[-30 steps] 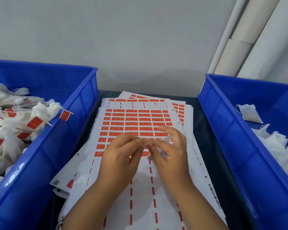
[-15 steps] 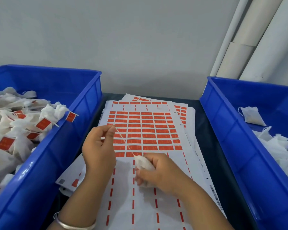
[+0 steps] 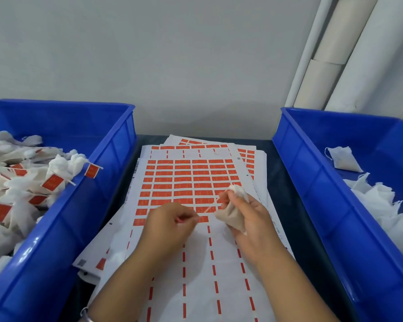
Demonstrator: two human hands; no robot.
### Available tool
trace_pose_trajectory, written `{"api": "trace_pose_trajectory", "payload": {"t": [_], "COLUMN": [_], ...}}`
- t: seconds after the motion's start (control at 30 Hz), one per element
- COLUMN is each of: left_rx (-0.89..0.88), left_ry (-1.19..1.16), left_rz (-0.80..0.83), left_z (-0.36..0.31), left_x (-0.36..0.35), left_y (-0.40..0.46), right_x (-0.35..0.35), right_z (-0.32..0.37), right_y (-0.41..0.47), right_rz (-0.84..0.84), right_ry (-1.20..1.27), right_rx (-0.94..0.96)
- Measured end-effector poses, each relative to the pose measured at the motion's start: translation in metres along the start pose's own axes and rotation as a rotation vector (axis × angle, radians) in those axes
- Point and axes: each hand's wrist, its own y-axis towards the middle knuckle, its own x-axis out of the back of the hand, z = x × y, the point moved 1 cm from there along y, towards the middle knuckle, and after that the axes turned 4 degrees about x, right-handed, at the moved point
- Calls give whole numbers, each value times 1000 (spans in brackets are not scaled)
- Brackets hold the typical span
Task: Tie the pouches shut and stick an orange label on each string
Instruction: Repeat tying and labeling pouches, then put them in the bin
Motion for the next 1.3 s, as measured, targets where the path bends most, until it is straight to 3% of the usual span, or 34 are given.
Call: {"api": "trace_pose_trajectory", "payload": {"t": [0.07,0.17,0.27,0.37,0.6,0.83,1.0,1.3], "left_rx": [-122,-175,-210,-266,-92,111,344,550], "left_ry": [48,-67,-136,-145,-304,-450,-715,-948], "left_rz": [142,152,54,-9,81,11,132,265], "left_z": [-4,-6,-7,-6,1,-2,-5,-6], "left_x": [-3,-4,-1,0,-10,-7,-8,-4], "left_y": [-4,-7,-6,-3,-4,-2,-5,-5], "right_x": [0,-2,-5,-9,-8,-12,-10,-14], "right_z": [-2,-7,-11,-15,-14,-23,-22,-21], "right_y": [1,0,-1,-3,-7,-9,-8,-11], "right_rz": [-68,-129,-7,170,404,318,243,209], "right_ry": [-113,-537,-796,-887,-925,-872,-816,-744], "right_rx": [15,93,163,161,180,301,392,492]}}
